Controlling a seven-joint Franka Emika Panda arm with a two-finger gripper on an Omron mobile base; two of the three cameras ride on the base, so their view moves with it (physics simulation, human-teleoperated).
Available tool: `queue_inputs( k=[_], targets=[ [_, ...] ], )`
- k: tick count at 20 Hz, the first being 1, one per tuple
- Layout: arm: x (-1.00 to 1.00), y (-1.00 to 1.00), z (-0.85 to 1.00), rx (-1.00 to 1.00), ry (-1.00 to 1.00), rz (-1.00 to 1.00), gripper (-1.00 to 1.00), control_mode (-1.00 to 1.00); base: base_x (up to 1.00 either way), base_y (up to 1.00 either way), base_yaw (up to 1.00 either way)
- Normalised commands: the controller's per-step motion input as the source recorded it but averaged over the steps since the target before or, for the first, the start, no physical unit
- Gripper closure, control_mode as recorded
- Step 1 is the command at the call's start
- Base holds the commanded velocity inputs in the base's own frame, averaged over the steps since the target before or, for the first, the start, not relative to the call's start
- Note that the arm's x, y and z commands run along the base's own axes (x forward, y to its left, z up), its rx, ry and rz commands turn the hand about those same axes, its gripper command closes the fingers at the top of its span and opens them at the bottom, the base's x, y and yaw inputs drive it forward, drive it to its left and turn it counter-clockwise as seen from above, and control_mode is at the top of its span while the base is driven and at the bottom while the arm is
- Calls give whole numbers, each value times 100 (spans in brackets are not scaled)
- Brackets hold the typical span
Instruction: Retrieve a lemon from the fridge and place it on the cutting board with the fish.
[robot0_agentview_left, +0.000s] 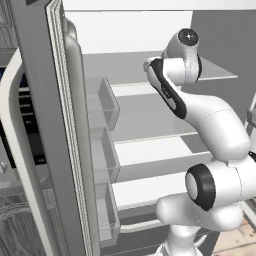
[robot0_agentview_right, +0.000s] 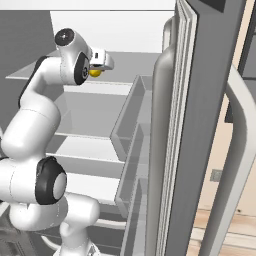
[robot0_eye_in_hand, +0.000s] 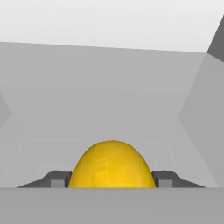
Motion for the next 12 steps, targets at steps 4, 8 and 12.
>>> queue_inputs(
  k=[4, 8, 12],
  targets=[
    [0, 0, 0, 0, 0, 0, 100, -100, 0, 0, 0],
    [-25, -3, 0, 4, -10, 0, 100, -100, 0, 0, 0],
    [-53, -1, 11, 7, -8, 0, 100, -100, 0, 0, 0]
  ],
)
